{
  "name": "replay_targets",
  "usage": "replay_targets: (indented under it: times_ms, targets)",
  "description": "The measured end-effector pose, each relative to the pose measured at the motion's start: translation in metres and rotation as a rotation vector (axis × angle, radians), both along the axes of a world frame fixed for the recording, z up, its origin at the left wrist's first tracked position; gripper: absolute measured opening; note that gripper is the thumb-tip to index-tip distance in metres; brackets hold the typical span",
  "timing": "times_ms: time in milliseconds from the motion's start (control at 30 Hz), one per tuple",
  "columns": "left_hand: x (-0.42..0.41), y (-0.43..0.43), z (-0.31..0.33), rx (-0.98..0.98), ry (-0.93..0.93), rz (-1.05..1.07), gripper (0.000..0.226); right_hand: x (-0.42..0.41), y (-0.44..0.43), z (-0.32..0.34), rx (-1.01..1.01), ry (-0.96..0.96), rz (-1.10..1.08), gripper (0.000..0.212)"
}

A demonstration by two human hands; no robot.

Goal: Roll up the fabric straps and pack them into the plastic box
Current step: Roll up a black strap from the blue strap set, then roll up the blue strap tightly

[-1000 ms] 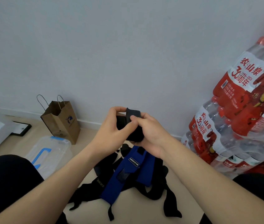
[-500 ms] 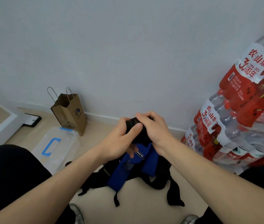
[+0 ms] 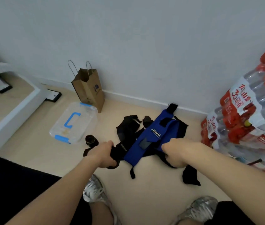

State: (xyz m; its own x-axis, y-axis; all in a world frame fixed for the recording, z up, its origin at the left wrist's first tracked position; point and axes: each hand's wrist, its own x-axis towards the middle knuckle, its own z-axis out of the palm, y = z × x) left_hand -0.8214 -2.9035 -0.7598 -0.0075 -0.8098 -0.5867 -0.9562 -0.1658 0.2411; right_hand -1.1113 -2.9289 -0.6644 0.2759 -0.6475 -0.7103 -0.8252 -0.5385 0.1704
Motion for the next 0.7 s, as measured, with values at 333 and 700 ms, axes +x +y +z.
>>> replay_targets:
  times_ms: [333,700]
  targets:
    - [0.05,0.029,-0.128,0.055,0.121,0.897,0.061,0.011,-0.004,-0.112,0.204,-0.221,-0.289,0.03]
    - [0.014,0.007,-0.136,-0.636,-0.057,0.771,0.037,-0.006,0.006,-0.202,0.139,-0.41,-0.737,0.024]
